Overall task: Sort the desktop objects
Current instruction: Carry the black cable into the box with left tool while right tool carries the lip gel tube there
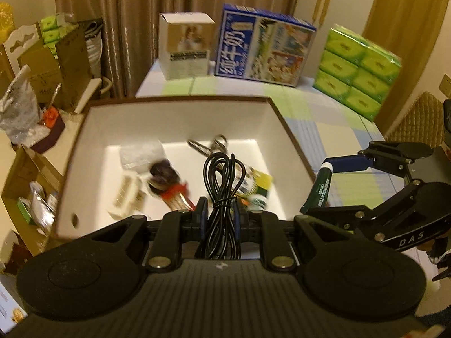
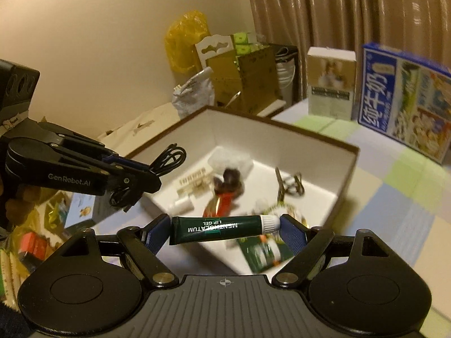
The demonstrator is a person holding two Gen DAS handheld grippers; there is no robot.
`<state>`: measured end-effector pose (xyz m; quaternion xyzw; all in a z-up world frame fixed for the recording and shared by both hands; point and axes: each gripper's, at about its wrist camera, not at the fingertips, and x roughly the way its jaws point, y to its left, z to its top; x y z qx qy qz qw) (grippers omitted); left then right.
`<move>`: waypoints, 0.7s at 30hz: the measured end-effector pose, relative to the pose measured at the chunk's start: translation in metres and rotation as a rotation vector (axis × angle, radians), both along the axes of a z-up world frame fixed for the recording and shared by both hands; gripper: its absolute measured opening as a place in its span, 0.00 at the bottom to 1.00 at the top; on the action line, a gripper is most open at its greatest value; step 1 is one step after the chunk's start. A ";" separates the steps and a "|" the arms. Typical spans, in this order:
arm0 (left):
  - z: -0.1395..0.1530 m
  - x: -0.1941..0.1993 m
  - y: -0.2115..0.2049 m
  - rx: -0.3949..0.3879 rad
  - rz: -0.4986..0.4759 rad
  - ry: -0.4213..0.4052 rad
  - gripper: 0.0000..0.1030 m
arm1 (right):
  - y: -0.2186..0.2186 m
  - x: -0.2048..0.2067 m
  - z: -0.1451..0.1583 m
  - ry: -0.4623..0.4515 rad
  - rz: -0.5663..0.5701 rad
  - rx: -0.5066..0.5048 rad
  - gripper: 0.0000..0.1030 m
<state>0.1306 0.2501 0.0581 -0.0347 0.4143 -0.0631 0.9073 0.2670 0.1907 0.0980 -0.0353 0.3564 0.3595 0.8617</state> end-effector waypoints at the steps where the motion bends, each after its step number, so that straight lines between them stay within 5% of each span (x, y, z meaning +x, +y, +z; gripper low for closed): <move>1: 0.000 0.005 0.004 0.006 0.000 -0.002 0.14 | 0.006 0.006 -0.001 -0.001 0.000 0.000 0.78; 21: -0.061 0.119 0.064 -0.009 0.034 0.175 0.14 | 0.073 0.112 -0.056 0.043 0.033 -0.220 0.78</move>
